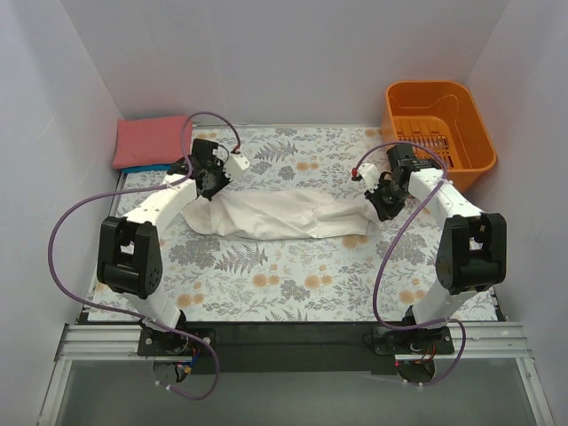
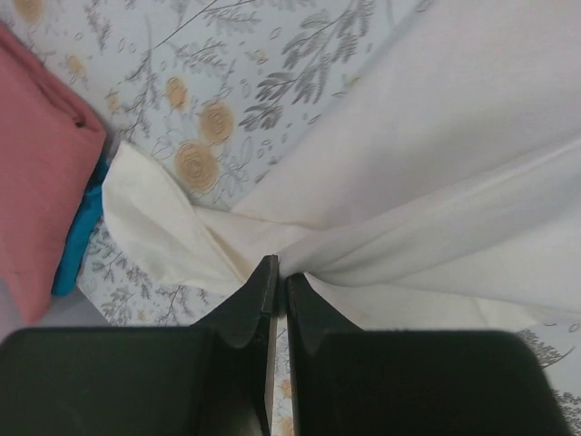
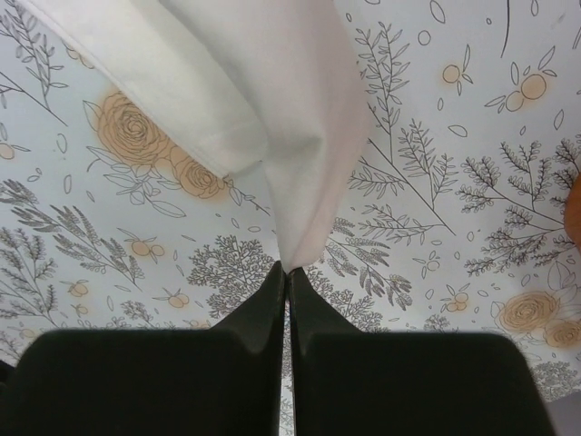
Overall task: Fold and stack the t-shirts
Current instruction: Flatten the tshirt out
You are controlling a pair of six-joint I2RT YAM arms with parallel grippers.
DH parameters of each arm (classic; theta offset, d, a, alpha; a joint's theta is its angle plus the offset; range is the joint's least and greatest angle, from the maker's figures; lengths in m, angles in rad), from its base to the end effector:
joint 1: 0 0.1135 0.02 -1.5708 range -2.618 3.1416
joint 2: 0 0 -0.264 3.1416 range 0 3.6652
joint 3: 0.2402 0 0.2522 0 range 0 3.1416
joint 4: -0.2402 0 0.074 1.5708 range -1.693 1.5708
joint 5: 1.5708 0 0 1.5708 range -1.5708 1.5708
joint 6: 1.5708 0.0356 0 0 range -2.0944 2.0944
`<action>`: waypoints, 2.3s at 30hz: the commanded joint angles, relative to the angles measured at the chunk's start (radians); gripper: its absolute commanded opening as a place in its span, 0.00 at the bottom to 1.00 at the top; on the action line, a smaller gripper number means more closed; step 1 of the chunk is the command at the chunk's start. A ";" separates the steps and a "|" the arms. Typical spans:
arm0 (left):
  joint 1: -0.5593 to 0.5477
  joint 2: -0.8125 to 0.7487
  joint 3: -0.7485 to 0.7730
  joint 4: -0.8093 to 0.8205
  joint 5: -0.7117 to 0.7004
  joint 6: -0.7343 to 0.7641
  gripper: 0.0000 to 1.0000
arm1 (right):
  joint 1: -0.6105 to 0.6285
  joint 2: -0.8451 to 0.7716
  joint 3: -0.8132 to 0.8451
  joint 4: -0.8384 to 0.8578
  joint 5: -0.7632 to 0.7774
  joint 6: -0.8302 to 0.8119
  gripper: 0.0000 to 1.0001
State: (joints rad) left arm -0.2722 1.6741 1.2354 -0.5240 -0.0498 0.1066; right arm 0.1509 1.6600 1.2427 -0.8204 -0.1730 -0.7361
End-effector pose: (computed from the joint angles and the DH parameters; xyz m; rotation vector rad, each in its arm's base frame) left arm 0.3444 -0.0943 0.2364 0.4572 2.4901 -0.0029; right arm 0.3228 0.0553 0.2289 -1.2260 2.4866 0.0957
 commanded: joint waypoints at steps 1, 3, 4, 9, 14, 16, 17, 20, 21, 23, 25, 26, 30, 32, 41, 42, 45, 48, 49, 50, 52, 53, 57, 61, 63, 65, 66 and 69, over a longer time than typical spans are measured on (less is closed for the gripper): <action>0.100 -0.013 0.073 -0.054 0.031 -0.030 0.00 | -0.004 0.012 0.054 -0.052 -0.098 0.047 0.01; 0.134 -0.017 0.084 -0.057 0.039 -0.044 0.00 | -0.002 0.018 0.058 -0.092 -0.144 0.055 0.01; 0.163 -0.022 0.096 -0.059 0.042 -0.048 0.00 | -0.004 0.017 0.060 -0.101 -0.158 0.055 0.01; 0.240 -0.011 0.153 -0.120 0.128 -0.087 0.00 | -0.017 0.017 0.081 -0.112 -0.238 0.106 0.01; 0.240 -0.027 0.082 -0.099 0.140 -0.081 0.00 | -0.016 0.118 0.097 -0.103 -0.281 0.147 0.01; 0.240 -0.019 0.082 -0.105 0.137 -0.090 0.00 | -0.017 0.148 0.097 -0.091 -0.287 0.149 0.01; 0.240 -0.017 0.084 -0.108 0.131 -0.093 0.00 | -0.019 0.179 0.100 -0.077 -0.286 0.146 0.01; 0.240 -0.008 0.085 -0.120 0.126 -0.097 0.00 | -0.040 0.224 0.107 -0.045 -0.280 0.147 0.01; 0.240 -0.010 0.085 -0.126 0.122 -0.097 0.00 | -0.054 0.231 0.112 -0.024 -0.266 0.149 0.01; 0.240 -0.013 0.084 -0.133 0.120 -0.100 0.00 | -0.065 0.234 0.118 -0.002 -0.255 0.144 0.01; 0.240 -0.013 0.079 -0.136 0.116 -0.099 0.00 | -0.076 0.230 0.120 0.017 -0.250 0.142 0.01; 0.240 -0.014 0.081 -0.137 0.114 -0.099 0.00 | -0.077 0.225 0.120 0.015 -0.253 0.136 0.01; 0.240 -0.010 0.085 -0.145 0.110 -0.099 0.00 | -0.079 0.199 0.086 0.012 -0.287 0.126 0.20; 0.240 -0.008 0.087 -0.148 0.110 -0.102 0.00 | -0.079 0.172 0.067 0.010 -0.309 0.116 0.35; 0.240 -0.011 0.087 -0.153 0.113 -0.100 0.00 | -0.080 0.099 -0.049 0.026 -0.290 0.087 0.62; 0.240 -0.013 0.085 -0.153 0.114 -0.100 0.00 | -0.080 0.099 -0.057 0.036 -0.283 0.089 0.62; 0.240 -0.011 0.088 -0.154 0.116 -0.100 0.00 | -0.082 0.101 -0.080 0.092 -0.253 0.104 0.61; 0.240 -0.010 0.085 -0.157 0.116 -0.100 0.00 | -0.082 0.133 -0.075 0.112 -0.240 0.099 0.56; 0.240 -0.011 0.085 -0.156 0.116 -0.100 0.00 | -0.082 0.154 -0.075 0.113 -0.241 0.101 0.54; 0.240 -0.011 0.082 -0.159 0.116 -0.128 0.00 | -0.082 0.162 -0.075 0.115 -0.252 0.104 0.47; 0.240 -0.014 0.084 -0.159 0.116 -0.131 0.00 | -0.082 0.175 -0.075 0.128 -0.272 0.119 0.37; 0.240 -0.017 0.084 -0.162 0.116 -0.136 0.00 | -0.082 0.175 -0.071 0.129 -0.299 0.136 0.22; 0.252 -0.027 0.116 -0.165 0.133 -0.188 0.00 | -0.086 0.124 -0.023 0.103 -0.378 0.162 0.01; 0.324 -0.011 0.254 -0.156 0.211 -0.315 0.00 | -0.135 0.044 0.105 0.057 -0.465 0.191 0.01; 0.366 0.005 0.370 -0.151 0.278 -0.355 0.00 | -0.178 0.044 0.228 0.001 -0.509 0.201 0.01; 0.386 0.012 0.467 -0.145 0.327 -0.399 0.00 | -0.207 0.046 0.341 -0.023 -0.536 0.219 0.01; 0.398 0.009 0.493 -0.124 0.337 -0.416 0.00 | -0.217 0.047 0.372 -0.040 -0.540 0.228 0.01; 0.432 -0.010 0.550 -0.085 0.404 -0.469 0.00 | -0.253 0.046 0.507 -0.065 -0.557 0.268 0.01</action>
State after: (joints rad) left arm 0.1322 1.7077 1.7176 -0.6628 0.2493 -0.2687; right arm -0.0666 1.7485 1.6329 -0.8150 -0.6624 -0.5175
